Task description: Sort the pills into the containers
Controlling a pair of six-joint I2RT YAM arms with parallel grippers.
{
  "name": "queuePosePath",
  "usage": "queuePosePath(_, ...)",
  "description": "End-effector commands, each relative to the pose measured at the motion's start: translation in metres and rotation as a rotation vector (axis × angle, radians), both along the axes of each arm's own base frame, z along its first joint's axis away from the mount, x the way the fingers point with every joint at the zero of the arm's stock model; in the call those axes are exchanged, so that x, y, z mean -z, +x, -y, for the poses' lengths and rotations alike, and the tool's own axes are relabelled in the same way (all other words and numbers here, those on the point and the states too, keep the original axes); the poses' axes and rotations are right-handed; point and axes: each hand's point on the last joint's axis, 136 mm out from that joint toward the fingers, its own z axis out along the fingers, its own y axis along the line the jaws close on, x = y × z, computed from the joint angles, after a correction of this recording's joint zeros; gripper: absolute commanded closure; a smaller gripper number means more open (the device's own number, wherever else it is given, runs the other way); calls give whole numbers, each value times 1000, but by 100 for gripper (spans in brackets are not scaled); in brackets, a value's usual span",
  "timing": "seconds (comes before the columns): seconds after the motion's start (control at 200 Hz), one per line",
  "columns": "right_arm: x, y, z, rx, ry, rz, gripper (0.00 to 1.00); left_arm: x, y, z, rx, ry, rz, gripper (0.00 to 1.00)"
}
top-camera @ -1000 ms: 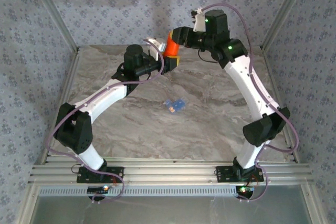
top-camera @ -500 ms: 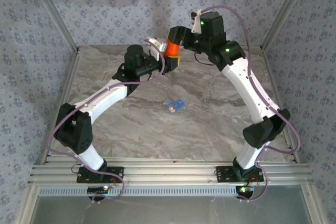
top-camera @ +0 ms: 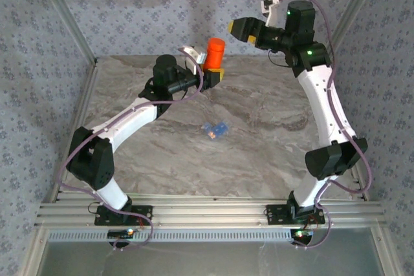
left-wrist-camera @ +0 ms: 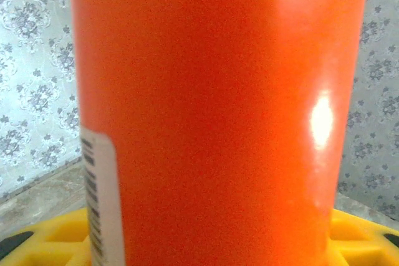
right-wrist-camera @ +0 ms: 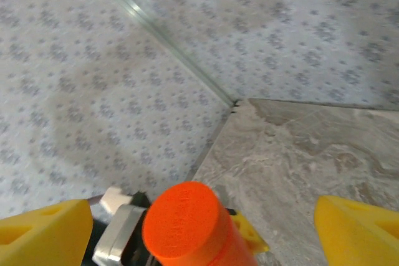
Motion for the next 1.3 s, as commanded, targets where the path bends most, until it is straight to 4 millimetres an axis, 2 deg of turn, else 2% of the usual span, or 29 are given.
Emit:
queuePosePath(0.0, -10, -20, -20, -203, -7, 90, 7, -48, -19, 3, 81, -65, 86, 100)
queuePosePath(0.295, -1, -24, -34, -256, -61, 100, 10, -45, -26, 8, 139, -58, 47, 100)
queuePosePath(0.635, 17, -25, -42, -258, -113, 59, 19, -44, -28, 9, 150, -54, 38, 100)
queuePosePath(0.895, 26, -24, -45, -251, -141, 40, 36, -43, -27, 10, 152, -50, 38, 100)
queuePosePath(1.055, 32, -23, -44, -237, -159, 20, 52, -42, -26, 11, 152, -49, 33, 100)
queuePosePath(1.195, 40, -21, -41, -186, -189, -12, 56, -41, -23, 11, 147, -45, 34, 100)
queuePosePath(1.299, 55, -17, -37, -85, -234, -65, 58, -38, -18, 11, 116, -32, 34, 100)
